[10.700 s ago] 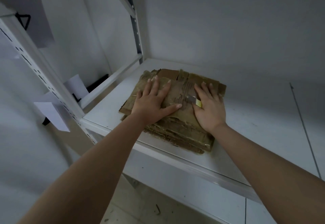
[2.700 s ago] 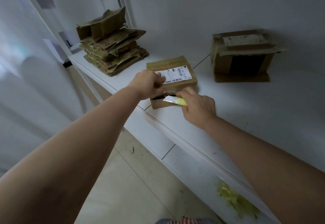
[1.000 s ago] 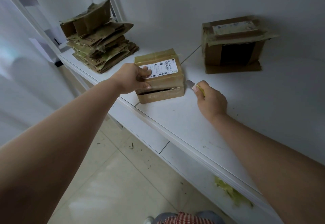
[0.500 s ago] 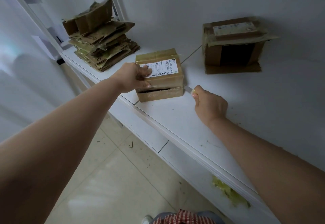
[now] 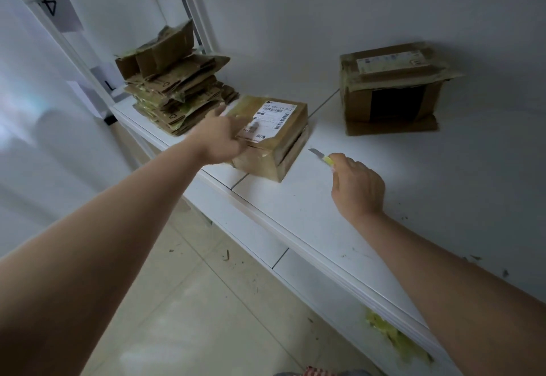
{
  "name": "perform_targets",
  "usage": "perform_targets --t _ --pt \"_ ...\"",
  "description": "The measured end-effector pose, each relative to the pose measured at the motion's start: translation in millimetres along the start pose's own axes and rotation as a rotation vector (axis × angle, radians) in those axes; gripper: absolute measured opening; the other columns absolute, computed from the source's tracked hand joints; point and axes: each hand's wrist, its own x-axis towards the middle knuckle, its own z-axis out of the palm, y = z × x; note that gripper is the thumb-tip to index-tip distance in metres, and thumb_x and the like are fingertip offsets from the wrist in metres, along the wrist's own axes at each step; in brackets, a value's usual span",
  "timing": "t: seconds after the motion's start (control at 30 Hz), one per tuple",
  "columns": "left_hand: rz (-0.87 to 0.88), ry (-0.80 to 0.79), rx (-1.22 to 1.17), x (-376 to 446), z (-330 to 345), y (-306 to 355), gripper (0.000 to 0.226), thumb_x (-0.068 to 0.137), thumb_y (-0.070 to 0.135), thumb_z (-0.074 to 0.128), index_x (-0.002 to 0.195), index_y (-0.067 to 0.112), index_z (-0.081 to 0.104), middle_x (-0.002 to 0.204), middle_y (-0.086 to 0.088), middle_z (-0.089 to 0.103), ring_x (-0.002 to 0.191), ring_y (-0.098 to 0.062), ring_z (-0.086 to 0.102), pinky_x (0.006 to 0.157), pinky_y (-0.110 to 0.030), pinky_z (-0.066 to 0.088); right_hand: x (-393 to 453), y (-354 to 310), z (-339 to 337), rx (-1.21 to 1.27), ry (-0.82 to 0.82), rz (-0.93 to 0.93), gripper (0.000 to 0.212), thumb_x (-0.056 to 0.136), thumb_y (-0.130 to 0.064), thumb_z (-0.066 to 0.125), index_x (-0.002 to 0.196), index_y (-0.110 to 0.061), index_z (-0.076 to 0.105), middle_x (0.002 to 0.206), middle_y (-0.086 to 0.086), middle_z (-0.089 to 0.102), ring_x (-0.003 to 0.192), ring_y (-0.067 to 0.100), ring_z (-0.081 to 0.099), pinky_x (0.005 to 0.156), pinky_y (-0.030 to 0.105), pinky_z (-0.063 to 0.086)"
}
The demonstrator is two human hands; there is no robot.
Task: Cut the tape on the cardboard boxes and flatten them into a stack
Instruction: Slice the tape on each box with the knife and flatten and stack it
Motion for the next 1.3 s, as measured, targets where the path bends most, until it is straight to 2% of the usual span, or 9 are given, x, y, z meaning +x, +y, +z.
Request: perform_targets --t 0.07,0.1,0.2,0.37,0.5,0.67,0.8,0.93,1.3 --pt "0.084 -0.119 -0.056 -1.3 12.0 -5.3 0.066 0.086 0.040 0.057 0.148 0.030 0.035 0.153 -0.007 0.034 0.147 -0.028 0.015 0.117 -0.043 0.019 -0.3 -1.5 -3.8 0.007 0.069 -0.042 0.013 0.080 -0.008 0.066 0.092 -0.013 0.065 0.060 0.005 0.060 0.050 0.029 0.053 0.042 0.025 0.033" --pt "0.096 -0.086 -0.049 0.0 19.4 -5.3 0.063 0.090 0.042 0.059 0.148 0.031 0.035 0.153 -0.009 0.034 0.145 -0.028 0.020 0.115 -0.042 0.023 -1.0 -2.7 -5.6 0.021 0.089 -0.068 0.011 0.081 -0.011 0.063 0.091 -0.014 0.067 0.056 0.004 0.058 0.046 0.028 0.051 0.040 0.023 0.033" --pt "0.001 0.142 0.111 5.6 32.1 10.9 0.054 0.089 0.063 0.047 0.137 0.037 0.049 0.126 -0.003 0.060 0.119 -0.031 0.051 0.089 -0.037 0.045 -4.3 -8.9 -7.4 0.085 0.068 -0.137 0.027 0.086 -0.024 0.043 0.090 -0.011 0.065 0.045 0.003 0.050 0.035 0.028 0.045 0.037 0.022 0.030" --pt "-0.088 0.234 0.355 14.6 40.3 46.3 0.046 0.093 0.065 0.036 0.116 0.030 0.056 0.099 -0.003 0.063 0.091 -0.029 0.058 0.060 -0.030 0.031 -7.5 -12.5 -1.9 0.092 -0.072 -0.154 0.033 0.087 -0.027 0.036 0.093 -0.006 0.060 0.044 0.009 0.051 0.033 0.033 0.046 0.036 0.030 0.041" --pt "-0.081 0.232 0.358 15.4 38.3 46.1 0.045 0.094 0.063 0.036 0.115 0.028 0.056 0.100 -0.005 0.063 0.094 -0.030 0.059 0.061 -0.031 0.030 -5.4 -13.1 -2.0 0.092 -0.132 -0.137 0.032 0.088 -0.024 0.038 0.103 -0.003 0.058 0.053 0.015 0.057 0.042 0.038 0.051 0.045 0.037 0.046" --pt "-0.097 0.203 0.382 14.1 39.2 45.9 0.049 0.094 0.064 0.033 0.123 0.030 0.053 0.090 -0.004 0.056 0.078 -0.025 0.047 0.055 -0.029 0.027 -1.2 -17.0 -1.8 0.115 -0.120 -0.138 0.026 0.087 -0.022 0.043 0.102 -0.004 0.057 0.048 0.014 0.054 0.037 0.037 0.049 0.042 0.030 0.037" --pt "-0.090 0.208 0.384 15.4 40.3 43.7 0.049 0.094 0.063 0.031 0.125 0.031 0.051 0.086 -0.002 0.049 0.077 -0.025 0.046 0.059 -0.031 0.030 0.8 -16.5 1.8 0.101 -0.172 -0.147 0.037 0.092 -0.028 0.031 0.112 -0.007 0.053 0.057 0.012 0.055 0.046 0.034 0.049 0.049 0.029 0.031" --pt "-0.059 0.215 0.407 16.8 41.9 41.5 0.050 0.094 0.064 0.030 0.124 0.029 0.049 0.093 -0.004 0.056 0.085 -0.028 0.056 0.060 -0.031 0.032 1.2 -16.1 1.9 0.120 -0.143 -0.159 0.033 0.092 -0.026 0.034 0.110 -0.006 0.054 0.055 0.014 0.058 0.044 0.037 0.052 0.047 0.031 0.035" --pt "-0.061 0.183 0.415 19.1 42.2 40.1 0.056 0.093 0.066 0.027 0.130 0.029 0.047 0.089 -0.005 0.050 0.076 -0.025 0.044 0.058 -0.031 0.030 -0.3 -19.0 0.7 0.026 -0.210 -0.152 0.028 0.096 -0.021 0.034 0.114 -0.006 0.050 0.061 0.016 0.060 0.052 0.041 0.055 0.051 0.037 0.040"
